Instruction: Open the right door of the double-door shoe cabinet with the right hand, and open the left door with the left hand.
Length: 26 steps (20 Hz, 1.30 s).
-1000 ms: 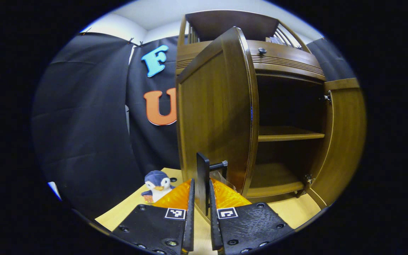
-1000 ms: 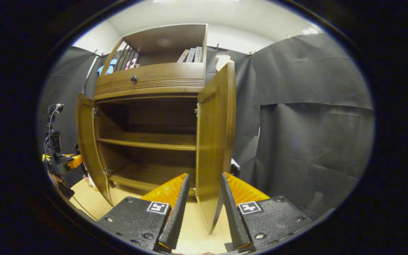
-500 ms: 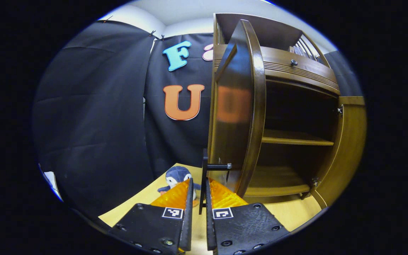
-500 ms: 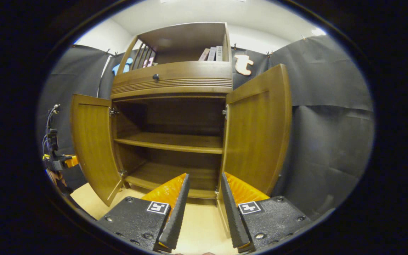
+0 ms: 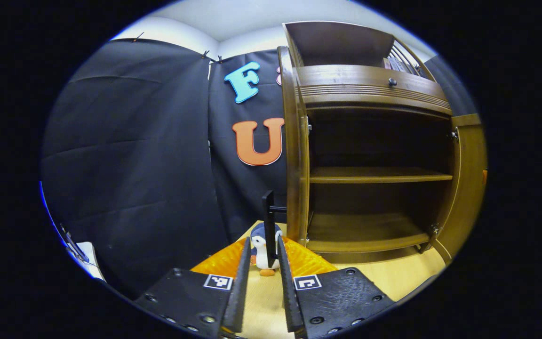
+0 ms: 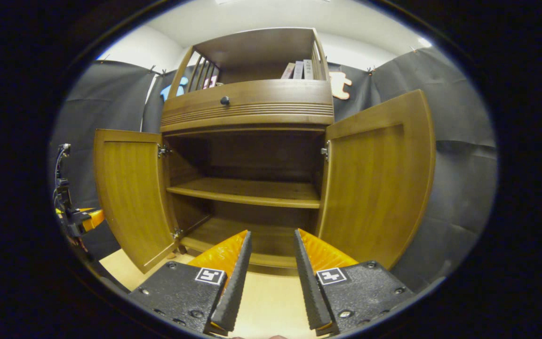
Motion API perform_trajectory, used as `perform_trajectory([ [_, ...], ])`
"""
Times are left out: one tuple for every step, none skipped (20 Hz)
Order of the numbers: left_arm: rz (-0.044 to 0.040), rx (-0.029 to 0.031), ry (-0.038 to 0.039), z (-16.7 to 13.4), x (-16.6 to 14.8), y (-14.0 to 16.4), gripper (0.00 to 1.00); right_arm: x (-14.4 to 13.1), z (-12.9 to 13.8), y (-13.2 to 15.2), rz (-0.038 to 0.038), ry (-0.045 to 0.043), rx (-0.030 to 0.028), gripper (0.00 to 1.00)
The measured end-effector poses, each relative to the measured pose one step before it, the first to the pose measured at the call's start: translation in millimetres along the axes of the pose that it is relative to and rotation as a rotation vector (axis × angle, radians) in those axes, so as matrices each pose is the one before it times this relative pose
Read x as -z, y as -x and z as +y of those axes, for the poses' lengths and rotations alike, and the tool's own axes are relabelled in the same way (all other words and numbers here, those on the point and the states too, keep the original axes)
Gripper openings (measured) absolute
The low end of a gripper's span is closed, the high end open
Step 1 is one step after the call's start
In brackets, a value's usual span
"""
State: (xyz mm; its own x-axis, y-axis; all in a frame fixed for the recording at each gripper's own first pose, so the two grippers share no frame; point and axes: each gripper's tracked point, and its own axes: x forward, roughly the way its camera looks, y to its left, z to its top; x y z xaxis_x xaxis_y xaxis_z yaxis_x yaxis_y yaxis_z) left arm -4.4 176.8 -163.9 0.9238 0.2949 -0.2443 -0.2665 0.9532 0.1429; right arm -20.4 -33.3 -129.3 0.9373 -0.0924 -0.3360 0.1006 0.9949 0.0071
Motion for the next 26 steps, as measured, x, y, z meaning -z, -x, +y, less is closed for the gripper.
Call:
perform_trajectory([
  [-0.01285, 0.02708, 0.01989, -4.55, -7.26, 7.26, 0.20, -4.85, 5.26, -0.82, -0.00460, 0.00189, -0.00809, 0.60],
  [-0.01400, 0.01481, 0.01248, -5.21, -7.32, 7.71, 0.36, -5.40, 5.68, -0.78, -0.00768, 0.00304, -0.01266, 0.60],
  [-0.01455, 0.01570, 0.00896, -5.99, -5.22, 1.39, 0.51, -4.61, 4.29, -0.49, -0.00784, 0.00271, -0.00594, 0.60],
  [-0.01571, 0.03109, 0.01149, -10.69, -8.92, 3.53, 0.71, -4.64, 3.03, -0.64, -0.00640, 0.00069, -0.00500, 0.60],
  [-0.01279, 0.04148, 0.01123, -15.73, -9.37, 7.31, 0.74, -3.59, 2.42, -0.65, -0.00456, 0.00126, -0.00179, 0.61],
  [-0.00189, 0.05382, 0.00537, -18.87, -5.13, 3.32, 0.78, -2.52, 3.50, -0.28, -0.00352, -0.00045, -0.00501, 0.63],
  [-0.00302, 0.03794, -0.00263, -16.24, -5.86, 4.20, 0.81, -1.85, 4.02, -0.90, -0.00214, 0.00117, -0.00084, 0.70],
  [-0.00336, 0.03138, -0.00368, -13.64, -4.70, 1.21, 0.85, -2.19, 1.81, 0.30, -0.00158, -0.00035, 0.00093, 0.76],
  [-0.01106, 0.02947, -0.00280, -11.25, -5.79, 1.74, 1.00, -1.37, 0.76, 0.12, -0.00240, 0.00011, -0.00018, 0.78],
  [-0.00657, 0.02882, -0.00046, -12.52, -6.36, 1.33, 1.00, -2.94, -0.49, 0.38, -0.00269, 0.00008, 0.00334, 0.83],
  [-0.01129, 0.02644, -0.00988, -10.77, -5.52, -0.79, 1.00, -2.38, -0.39, 0.50, -0.00295, -0.00181, 0.00199, 0.86],
  [-0.00995, 0.01706, -0.01226, -7.43, -6.22, -0.85, 1.00, -2.65, 0.82, 0.93, -0.00374, -0.00402, 0.00315, 0.84],
  [-0.00916, 0.01998, -0.01259, -6.66, -6.31, -0.24, 1.00, -2.72, -0.31, 2.04, -0.00509, -0.00426, 0.00181, 0.86],
  [-0.01163, 0.00828, -0.01194, -3.53, -6.53, -0.24, 0.96, -6.00, 0.08, 2.31, -0.01338, -0.00680, -0.00008, 0.85],
  [-0.01647, 0.00578, -0.00760, -3.09, -7.34, 0.96, 0.96, -6.93, -2.59, 2.30, -0.01684, -0.00313, 0.00575, 0.86],
  [-0.01460, 0.00382, -0.00554, -3.68, -5.32, -0.34, 1.00, -5.84, -0.95, 0.29, -0.01516, -0.00161, 0.00467, 0.87],
  [-0.01181, 0.00590, -0.00152, -2.91, -3.18, -0.69, 1.00, -4.84, -1.54, -0.41, -0.01329, 0.00011, 0.00720, 0.87],
  [-0.01179, 0.00539, 0.00439, -4.24, -3.91, -0.37, 0.99, -3.49, -1.11, -1.06, -0.01165, -0.00157, 0.00163, 0.87],
  [-0.01070, 0.00710, 0.00781, -4.08, -3.26, -1.39, 0.97, -1.80, -0.56, -0.45, -0.00842, -0.00031, 0.00294, 0.86],
  [-0.00310, 0.00131, 0.00558, -3.30, -1.34, -1.23, 0.96, -2.12, 0.86, -1.49, -0.00520, -0.00160, -0.00216, 0.87],
  [-0.00158, -0.00075, 0.00393, -0.28, -0.92, 0.02, 1.00, 2.21, 0.98, -0.54, 0.00371, -0.00067, -0.00061, 0.86],
  [-0.00118, -0.00288, 0.00221, 0.48, -1.21, -0.01, 1.00, 1.31, 1.47, -0.81, 0.00296, -0.00323, -0.00508, 0.86],
  [-0.00318, -0.00430, 0.00105, 0.07, -1.50, -0.33, 1.00, 0.54, 1.04, -1.47, 0.00479, -0.00184, -0.00130, 0.86],
  [-0.00402, -0.00714, -0.00299, 1.90, -2.38, 0.23, 1.00, -0.21, 0.55, -0.99, 0.00139, -0.00256, -0.00377, 0.86],
  [-0.00198, -0.00875, -0.00468, 2.45, -1.47, 0.07, 1.00, 0.12, 0.92, -1.50, -0.00015, 0.00002, 0.00002, 0.86],
  [-0.00102, -0.01022, -0.00415, 4.14, -0.51, -0.36, 0.96, -1.31, -0.28, -1.67, 0.00043, 0.00031, -0.00016, 0.86],
])
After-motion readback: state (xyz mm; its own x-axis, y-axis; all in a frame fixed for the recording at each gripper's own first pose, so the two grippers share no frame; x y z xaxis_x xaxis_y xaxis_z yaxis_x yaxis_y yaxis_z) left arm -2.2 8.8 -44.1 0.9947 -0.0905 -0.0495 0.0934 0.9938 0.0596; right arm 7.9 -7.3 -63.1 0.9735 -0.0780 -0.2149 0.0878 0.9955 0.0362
